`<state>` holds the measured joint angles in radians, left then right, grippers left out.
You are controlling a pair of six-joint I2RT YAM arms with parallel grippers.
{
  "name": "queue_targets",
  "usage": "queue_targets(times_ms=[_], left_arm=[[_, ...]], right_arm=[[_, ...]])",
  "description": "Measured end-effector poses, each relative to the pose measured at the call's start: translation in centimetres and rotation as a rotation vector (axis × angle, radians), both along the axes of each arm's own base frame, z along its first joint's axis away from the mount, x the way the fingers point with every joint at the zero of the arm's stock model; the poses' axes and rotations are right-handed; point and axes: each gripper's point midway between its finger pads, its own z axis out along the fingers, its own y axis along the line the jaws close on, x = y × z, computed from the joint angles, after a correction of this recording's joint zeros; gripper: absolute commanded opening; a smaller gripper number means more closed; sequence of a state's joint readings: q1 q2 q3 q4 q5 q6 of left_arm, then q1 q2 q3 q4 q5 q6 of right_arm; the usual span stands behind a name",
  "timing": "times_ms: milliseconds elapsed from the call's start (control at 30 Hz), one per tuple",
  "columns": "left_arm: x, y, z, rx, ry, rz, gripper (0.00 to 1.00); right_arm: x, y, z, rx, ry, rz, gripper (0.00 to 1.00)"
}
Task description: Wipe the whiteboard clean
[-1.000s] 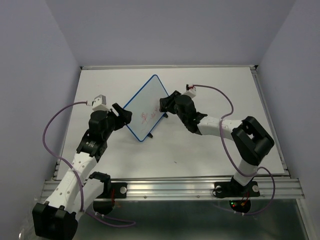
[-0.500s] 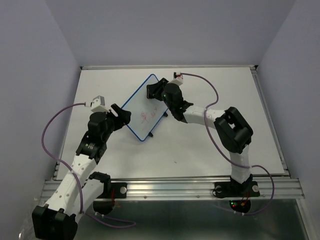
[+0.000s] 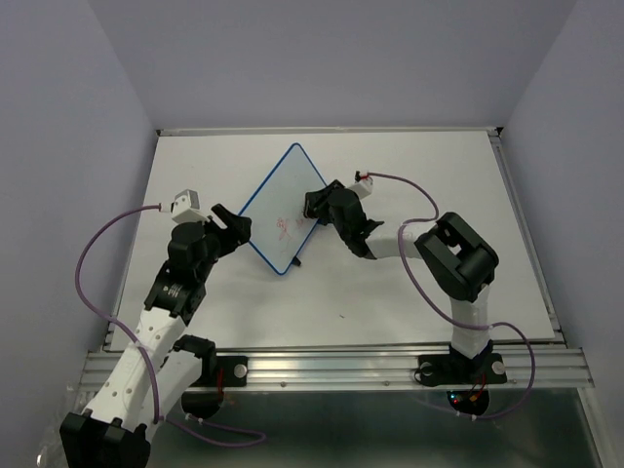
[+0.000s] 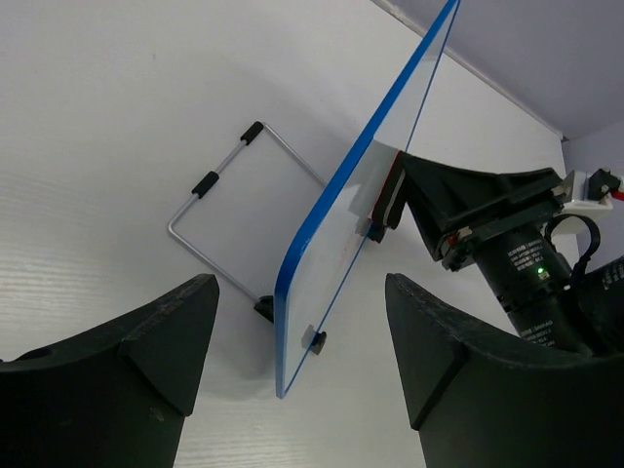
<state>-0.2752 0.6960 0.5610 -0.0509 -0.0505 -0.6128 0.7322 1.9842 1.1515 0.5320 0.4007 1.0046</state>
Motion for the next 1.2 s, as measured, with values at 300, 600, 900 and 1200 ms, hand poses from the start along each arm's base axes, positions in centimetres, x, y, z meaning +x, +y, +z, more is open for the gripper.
queue_targets(times_ms=[300, 600, 900, 1200], left_arm=[[0.1, 0.1, -1.3, 0.015, 0.049, 0.006, 0.81], [0.7, -0.4, -2.0, 0.018, 0.069, -0.008, 0.74], [2.0, -1.8, -0.4, 0.049, -0.061, -0.105, 0.71], [1.5, -2.2, -4.2, 0.138, -0.044, -0.189, 0.71]], right_arm=[[-1.9, -2.7, -4.4, 0.015, 0.086, -0.052, 0.01], [-4.1, -4.5, -5.5, -0.088, 0.158, -0.034, 0.01], [-4.5, -4.6, 0.9, -0.056, 0.063, 0.000, 0.01], [-4.5, -3.9, 3.4, -0.095, 0.006, 0.062, 0.01]])
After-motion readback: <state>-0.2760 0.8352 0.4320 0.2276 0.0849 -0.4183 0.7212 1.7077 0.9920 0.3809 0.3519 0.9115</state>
